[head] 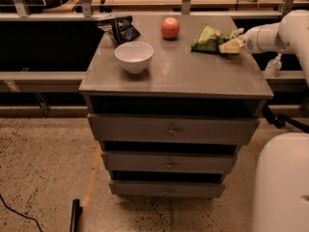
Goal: Place green jalapeno chip bag into white bowl
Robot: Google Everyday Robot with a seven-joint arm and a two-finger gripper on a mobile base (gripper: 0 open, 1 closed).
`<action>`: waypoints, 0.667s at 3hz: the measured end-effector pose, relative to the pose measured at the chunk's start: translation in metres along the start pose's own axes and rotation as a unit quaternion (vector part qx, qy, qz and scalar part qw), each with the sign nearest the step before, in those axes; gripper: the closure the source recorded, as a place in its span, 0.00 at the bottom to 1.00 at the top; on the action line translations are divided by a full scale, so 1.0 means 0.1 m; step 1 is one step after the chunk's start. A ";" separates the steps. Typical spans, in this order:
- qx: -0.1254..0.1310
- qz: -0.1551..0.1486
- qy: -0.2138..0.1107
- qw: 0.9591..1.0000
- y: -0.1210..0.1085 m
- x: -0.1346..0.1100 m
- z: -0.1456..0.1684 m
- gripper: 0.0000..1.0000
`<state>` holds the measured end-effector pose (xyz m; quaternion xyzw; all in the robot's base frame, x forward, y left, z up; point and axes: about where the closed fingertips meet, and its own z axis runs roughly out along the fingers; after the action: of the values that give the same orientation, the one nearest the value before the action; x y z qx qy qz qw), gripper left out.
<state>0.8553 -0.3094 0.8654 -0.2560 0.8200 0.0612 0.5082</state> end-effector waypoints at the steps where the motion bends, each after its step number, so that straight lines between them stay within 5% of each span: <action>1: 0.005 -0.025 -0.038 0.999 0.06 -0.43 -0.23 1.00; 2: -0.014 -0.034 -0.050 0.998 0.33 -0.71 -0.42 1.00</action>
Offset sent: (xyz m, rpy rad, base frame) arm -0.0653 0.0779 0.1135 0.0160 -0.1106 0.1309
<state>0.8312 -0.2705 0.9417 -0.2874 0.7832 0.0684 0.5470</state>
